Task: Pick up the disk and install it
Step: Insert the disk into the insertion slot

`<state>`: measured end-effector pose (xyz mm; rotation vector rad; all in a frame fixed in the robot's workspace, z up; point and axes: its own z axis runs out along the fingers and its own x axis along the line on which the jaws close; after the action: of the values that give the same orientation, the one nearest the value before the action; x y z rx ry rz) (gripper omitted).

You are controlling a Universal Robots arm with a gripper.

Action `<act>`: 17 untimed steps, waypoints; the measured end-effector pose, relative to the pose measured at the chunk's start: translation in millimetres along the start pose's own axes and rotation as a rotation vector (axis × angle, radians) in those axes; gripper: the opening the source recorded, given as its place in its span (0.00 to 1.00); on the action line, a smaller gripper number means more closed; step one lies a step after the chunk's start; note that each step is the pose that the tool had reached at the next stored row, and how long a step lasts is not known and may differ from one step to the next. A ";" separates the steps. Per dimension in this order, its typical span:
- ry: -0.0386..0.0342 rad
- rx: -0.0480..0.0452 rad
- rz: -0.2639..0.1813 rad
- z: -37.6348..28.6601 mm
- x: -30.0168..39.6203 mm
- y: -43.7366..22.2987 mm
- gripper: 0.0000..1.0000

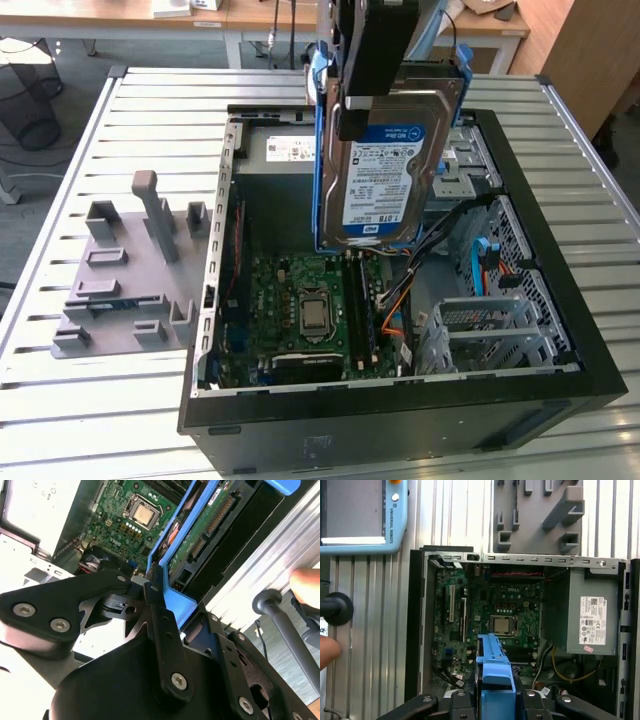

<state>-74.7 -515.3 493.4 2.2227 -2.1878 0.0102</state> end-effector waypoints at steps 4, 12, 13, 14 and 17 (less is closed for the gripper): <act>0.0001 0.0001 0.001 0.3 6.2 -0.4 0.36; -0.0001 0.0001 0.003 0.3 9.2 -13.9 0.36; 0.0002 0.0000 0.003 0.2 9.7 -15.2 0.36; 0.0001 0.0000 0.004 0.4 10.7 -15.9 0.36; 0.0000 0.0000 0.005 1.2 15.1 -16.7 0.36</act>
<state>-57.8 -530.2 492.3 2.2171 -2.1935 0.0102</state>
